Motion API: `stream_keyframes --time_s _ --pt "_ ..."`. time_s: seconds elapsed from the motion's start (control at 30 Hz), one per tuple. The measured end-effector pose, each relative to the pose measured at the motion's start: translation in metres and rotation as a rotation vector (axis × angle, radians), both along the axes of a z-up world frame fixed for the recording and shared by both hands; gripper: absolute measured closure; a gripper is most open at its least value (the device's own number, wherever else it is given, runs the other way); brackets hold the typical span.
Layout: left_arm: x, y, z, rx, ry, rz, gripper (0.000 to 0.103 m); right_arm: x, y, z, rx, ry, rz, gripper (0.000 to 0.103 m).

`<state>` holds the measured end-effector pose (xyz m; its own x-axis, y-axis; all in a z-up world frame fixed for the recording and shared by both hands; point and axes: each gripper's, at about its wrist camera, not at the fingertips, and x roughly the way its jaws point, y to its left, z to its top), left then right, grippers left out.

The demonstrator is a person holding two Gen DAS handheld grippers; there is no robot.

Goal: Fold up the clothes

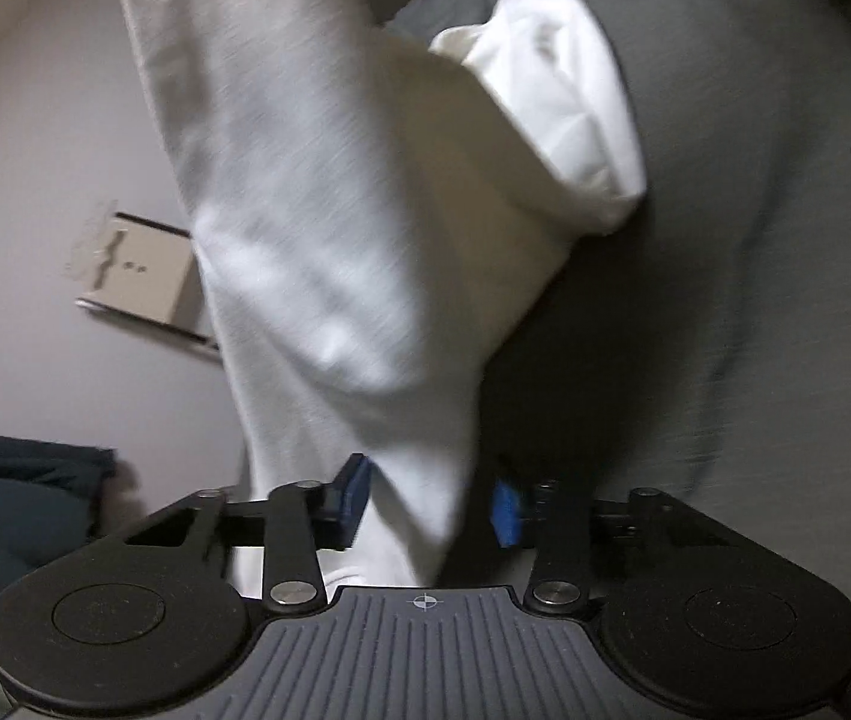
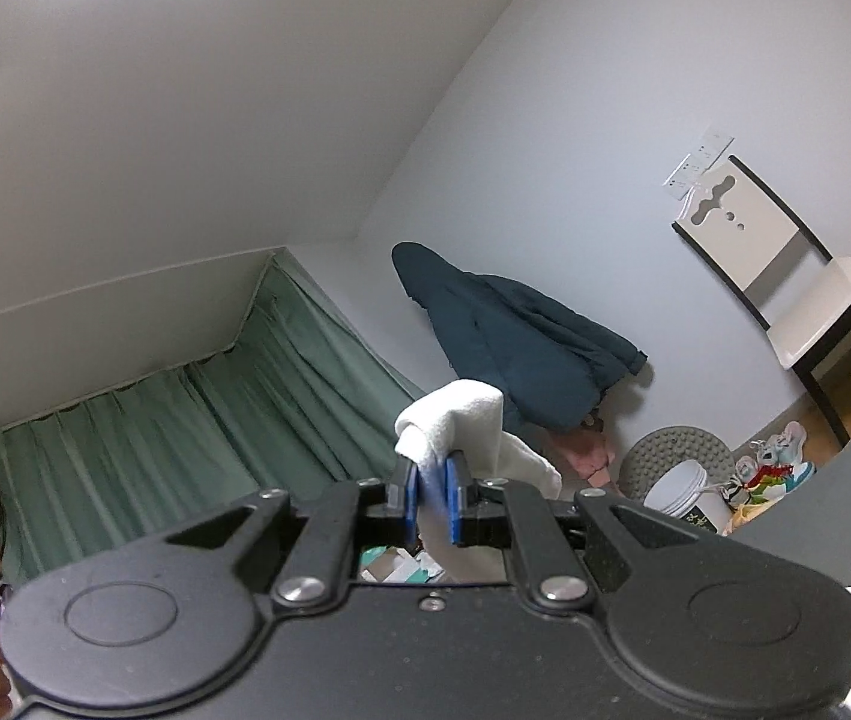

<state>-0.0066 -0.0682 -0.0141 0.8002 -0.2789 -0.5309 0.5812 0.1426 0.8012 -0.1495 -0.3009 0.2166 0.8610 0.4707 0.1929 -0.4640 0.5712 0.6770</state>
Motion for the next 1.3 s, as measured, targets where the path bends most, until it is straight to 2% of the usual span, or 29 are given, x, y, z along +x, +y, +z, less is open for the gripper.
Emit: stream_keyframes --time_s 0.03,0.07,0.1,0.23,0.33,0.43,0.57,0.7,0.73,0.8,0.9,0.97,1.13,1.23,1.3 --pt "-0.001 0.003 0.004 -0.006 -0.01 0.0 0.079 -0.002 -0.001 0.001 -0.003 -0.001 -0.003 0.093" --pt "-0.001 0.005 0.009 -0.011 -0.021 0.0 0.09 -0.005 -0.002 0.002 -0.005 -0.001 -0.007 0.093" --pt "-0.002 0.01 0.016 -0.025 -0.029 0.004 0.096 -0.008 -0.003 0.002 -0.009 -0.002 -0.011 0.093" --pt "-0.006 0.037 0.049 -0.083 -0.061 0.02 0.099 -0.024 -0.003 0.002 -0.059 0.016 -0.027 0.093" --pt "-0.021 0.067 0.08 -0.068 -0.098 -0.001 0.099 -0.044 -0.001 -0.003 -0.104 0.057 -0.011 0.093" --pt "-0.048 0.097 0.109 0.002 -0.111 -0.059 0.1 -0.066 0.006 -0.014 -0.116 0.115 0.033 0.093" --pt "-0.091 0.116 0.125 0.155 -0.029 -0.133 0.099 -0.091 0.022 -0.038 -0.085 0.228 0.104 0.093" --pt "-0.117 0.113 0.104 0.333 0.015 -0.21 0.099 -0.102 0.037 -0.074 -0.026 0.381 0.148 0.093" --pt "-0.12 0.11 0.098 0.347 0.003 -0.226 0.099 -0.104 0.04 -0.082 -0.021 0.413 0.152 0.093" --pt "-0.119 0.102 0.094 0.325 -0.024 -0.216 0.099 -0.106 0.044 -0.092 -0.014 0.457 0.153 0.093" --pt "-0.116 0.095 0.093 0.324 -0.016 -0.204 0.099 -0.106 0.042 -0.097 -0.005 0.47 0.153 0.093" --pt "-0.127 0.102 0.095 0.363 -0.015 -0.24 0.099 -0.105 0.04 -0.099 -0.002 0.471 0.155 0.093" --pt "-0.145 0.123 0.108 0.452 0.085 -0.293 0.098 -0.102 0.036 -0.103 0.005 0.475 0.16 0.093" --pt "-0.123 0.131 0.112 0.484 0.149 -0.26 0.098 -0.101 0.033 -0.105 0.009 0.477 0.162 0.093" --pt "-0.117 0.135 0.119 0.444 0.17 -0.198 0.097 -0.097 0.032 -0.107 0.01 0.476 0.17 0.091"
